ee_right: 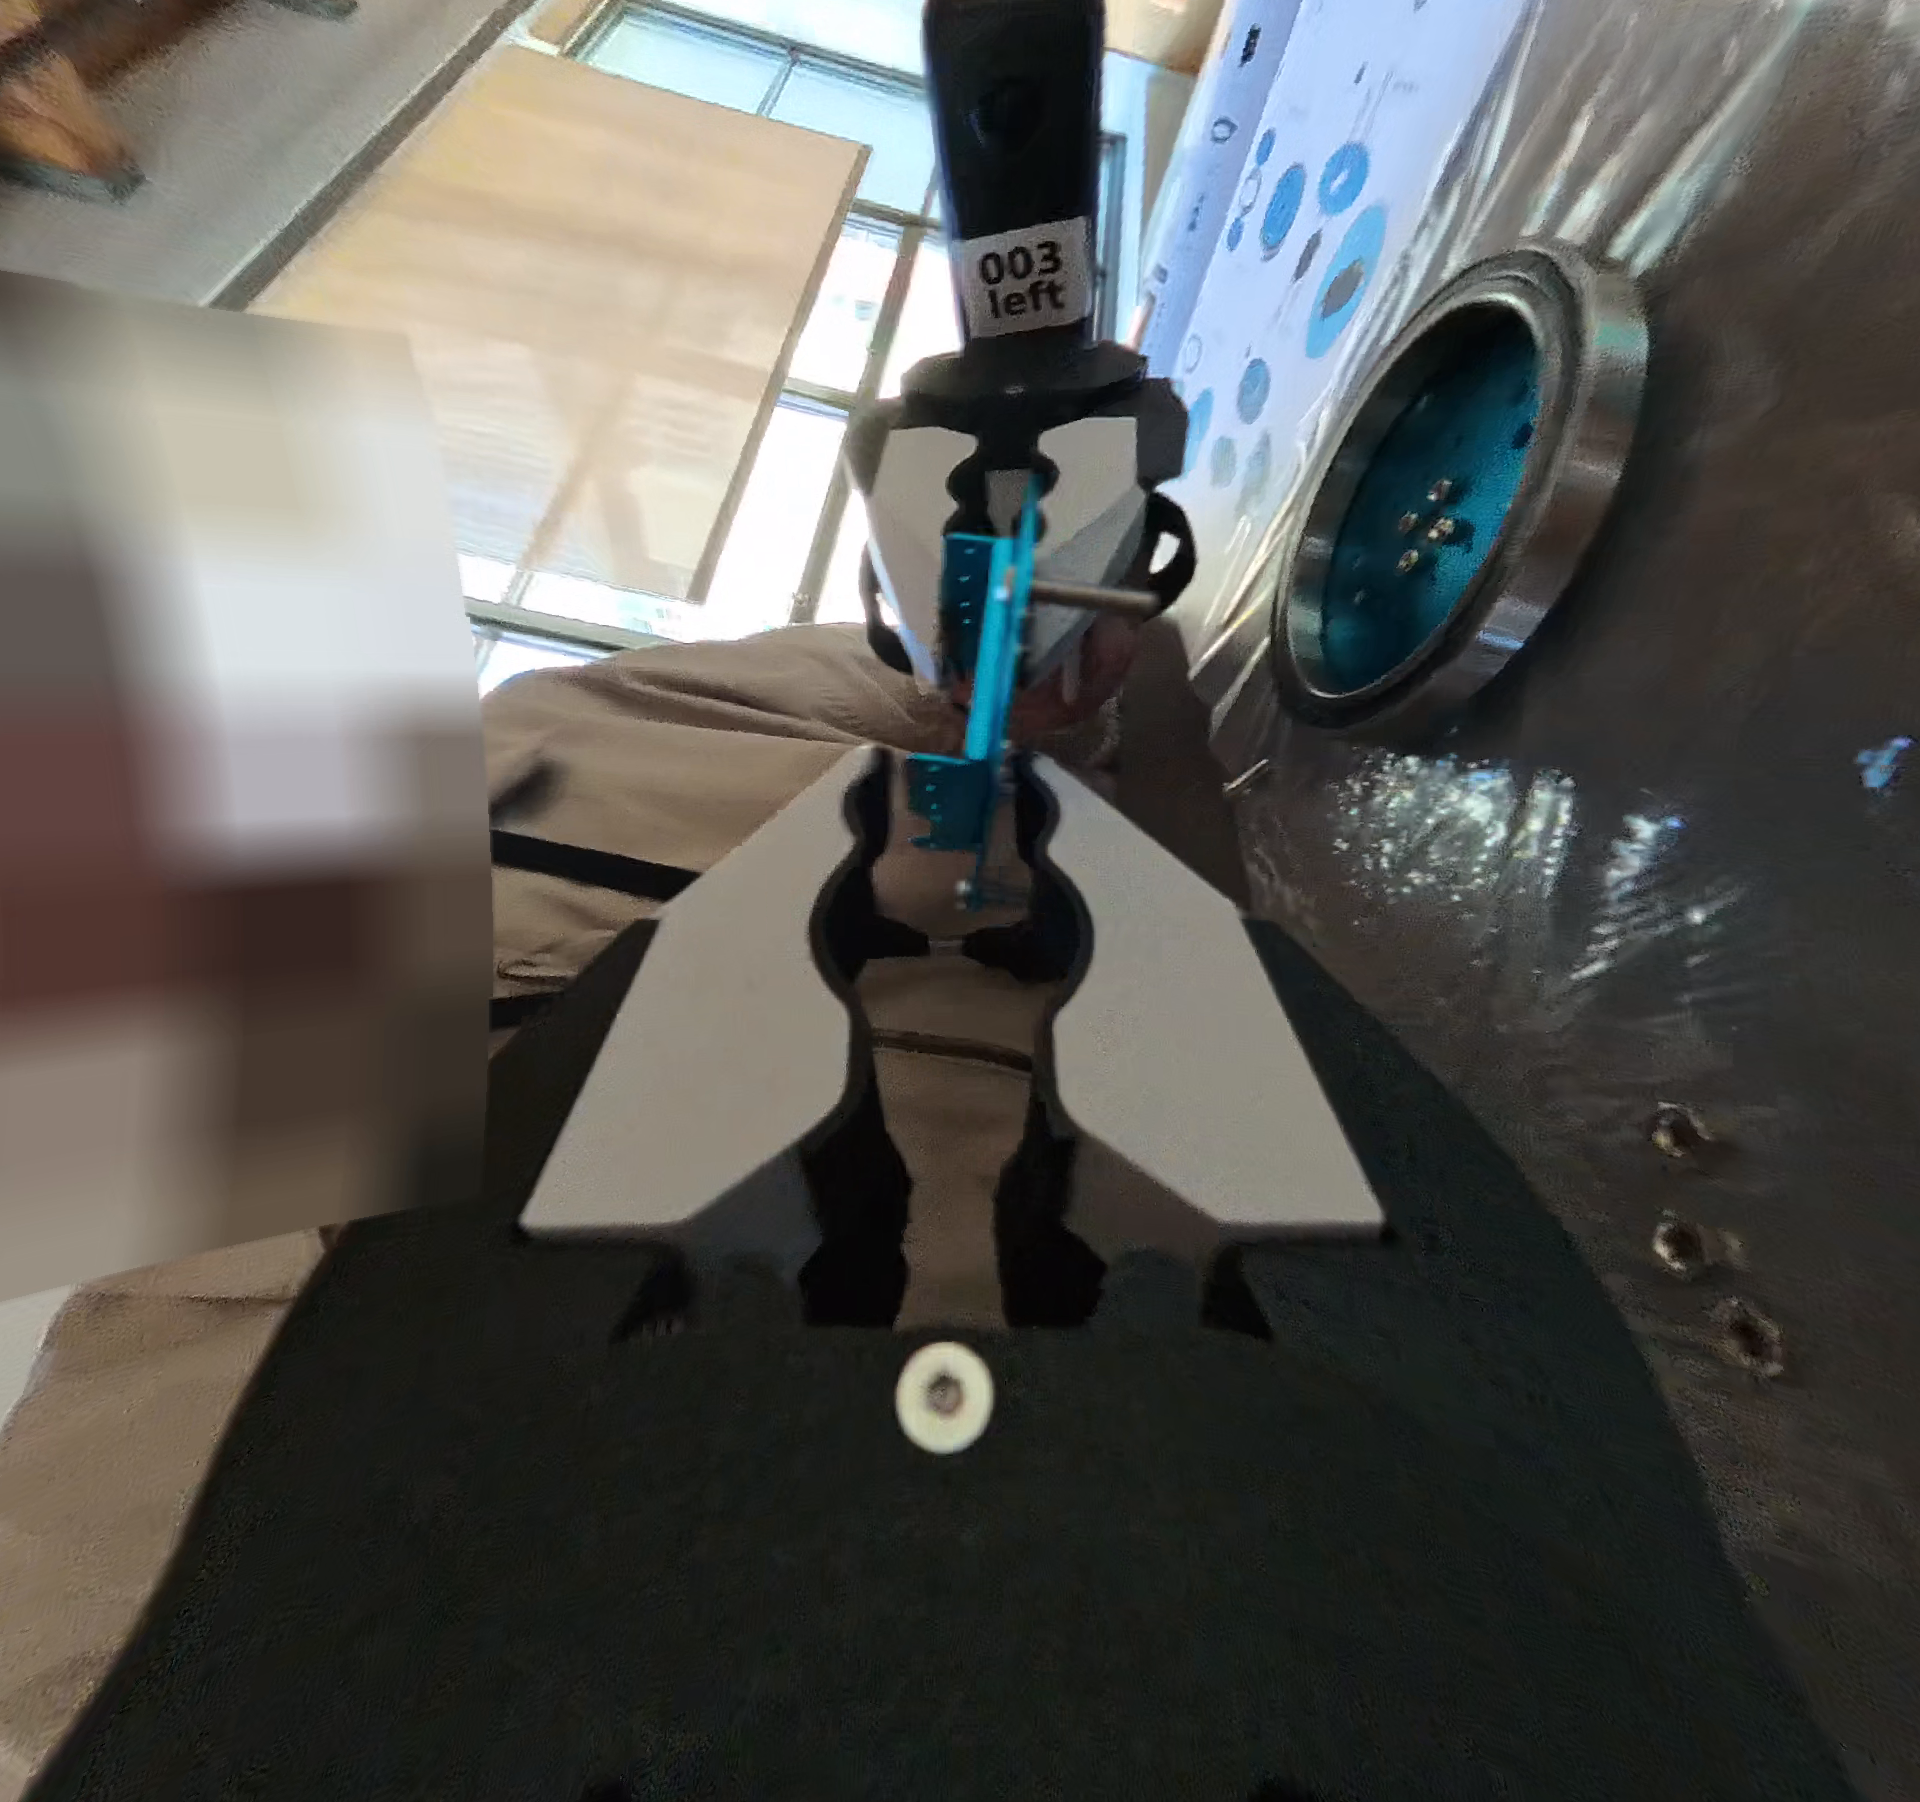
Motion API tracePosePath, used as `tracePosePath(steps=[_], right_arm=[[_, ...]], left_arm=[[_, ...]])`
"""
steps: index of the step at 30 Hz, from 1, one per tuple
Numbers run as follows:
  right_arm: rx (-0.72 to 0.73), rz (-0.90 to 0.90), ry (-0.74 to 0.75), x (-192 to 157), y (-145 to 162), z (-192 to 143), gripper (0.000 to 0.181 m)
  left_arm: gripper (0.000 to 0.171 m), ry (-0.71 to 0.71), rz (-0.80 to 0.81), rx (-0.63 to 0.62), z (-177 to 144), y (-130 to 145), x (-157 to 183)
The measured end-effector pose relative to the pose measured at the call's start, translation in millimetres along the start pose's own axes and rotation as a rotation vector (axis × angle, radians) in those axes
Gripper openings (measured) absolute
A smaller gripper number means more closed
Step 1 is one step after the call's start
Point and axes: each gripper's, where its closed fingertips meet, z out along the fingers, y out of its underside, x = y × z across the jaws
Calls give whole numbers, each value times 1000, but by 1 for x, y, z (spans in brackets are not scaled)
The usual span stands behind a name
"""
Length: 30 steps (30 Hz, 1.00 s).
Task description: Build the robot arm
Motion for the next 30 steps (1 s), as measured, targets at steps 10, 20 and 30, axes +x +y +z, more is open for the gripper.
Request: tracePosePath(steps=[10,20,30], right_arm=[[62,92,12,8,-11,-3,17],[185,2,97,28,-18,-24,17],[232,-50,63,29,-14,-29,17]], left_arm=[[31,-82,66,55,-9,-10,-11],[24,-684,561,-326,-57,53,-36],[18,-856,630,-229,-56,77,-65]])
